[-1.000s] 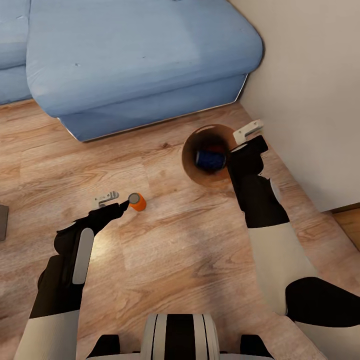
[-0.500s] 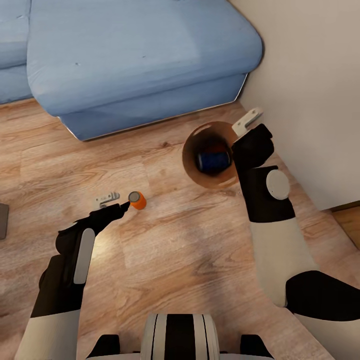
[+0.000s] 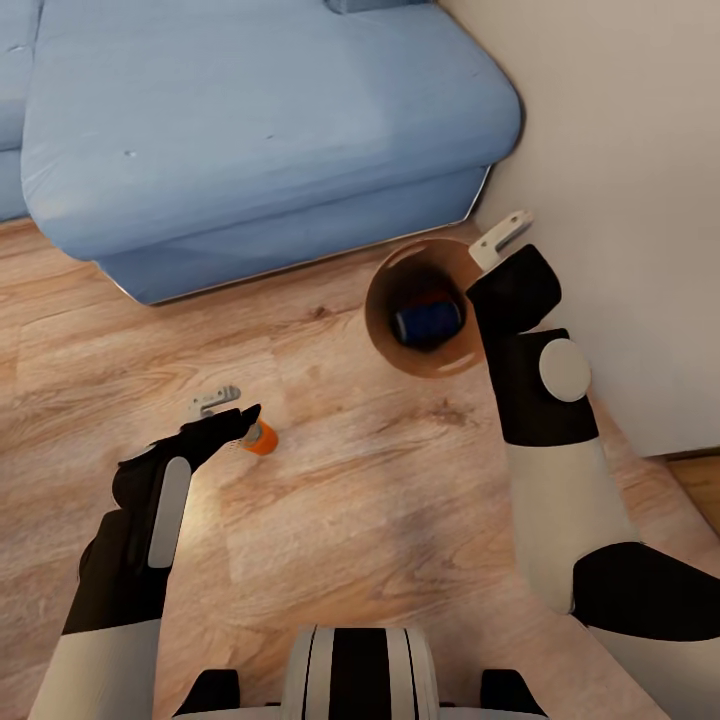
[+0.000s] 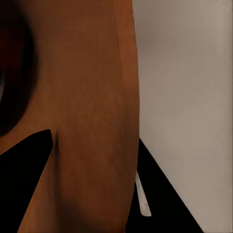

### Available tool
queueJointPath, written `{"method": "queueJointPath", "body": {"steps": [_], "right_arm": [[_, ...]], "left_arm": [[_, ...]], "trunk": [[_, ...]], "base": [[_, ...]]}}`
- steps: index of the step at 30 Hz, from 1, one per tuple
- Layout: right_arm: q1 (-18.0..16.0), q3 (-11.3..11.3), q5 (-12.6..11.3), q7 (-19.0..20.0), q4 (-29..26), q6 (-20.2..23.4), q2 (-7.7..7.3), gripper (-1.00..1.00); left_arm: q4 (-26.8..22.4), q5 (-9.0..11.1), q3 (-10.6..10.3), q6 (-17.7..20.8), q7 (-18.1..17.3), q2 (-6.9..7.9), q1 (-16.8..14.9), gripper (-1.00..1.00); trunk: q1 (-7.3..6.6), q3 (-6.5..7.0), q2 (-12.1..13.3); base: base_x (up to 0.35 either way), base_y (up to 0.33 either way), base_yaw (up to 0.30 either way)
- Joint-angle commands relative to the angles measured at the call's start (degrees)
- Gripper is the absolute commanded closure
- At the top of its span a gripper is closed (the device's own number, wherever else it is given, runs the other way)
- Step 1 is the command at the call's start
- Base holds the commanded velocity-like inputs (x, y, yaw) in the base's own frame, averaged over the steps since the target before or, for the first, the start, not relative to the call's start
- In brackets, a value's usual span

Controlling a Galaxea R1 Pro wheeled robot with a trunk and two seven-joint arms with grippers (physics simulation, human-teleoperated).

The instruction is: Put the three can of soda from the living room inside the tash can in the kitchen.

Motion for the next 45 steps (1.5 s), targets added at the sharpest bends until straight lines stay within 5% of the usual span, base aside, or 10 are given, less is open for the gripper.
{"method": "queueJointPath", "body": {"steps": [1, 45], "right_arm": [[0.0, -0.1, 0.7, -0.1, -0.1, 0.0, 0.02, 1.00], [1.1, -0.6, 0.5, 0.1, -2.6, 0.0, 0.12, 1.00]], "left_arm": [[0.0, 0.1, 0.0, 0.0, 0.0, 0.00, 0.0, -1.00], [0.2, 0.3, 0.2, -2.1, -0.7, 0.26, 0.5, -1.00]], "trunk": [[-0.01, 0.01, 0.0], [-0.01, 0.01, 0.0]], "base": [[0.304, -0.098, 0.000], [0.024, -0.008, 0.000]]}}
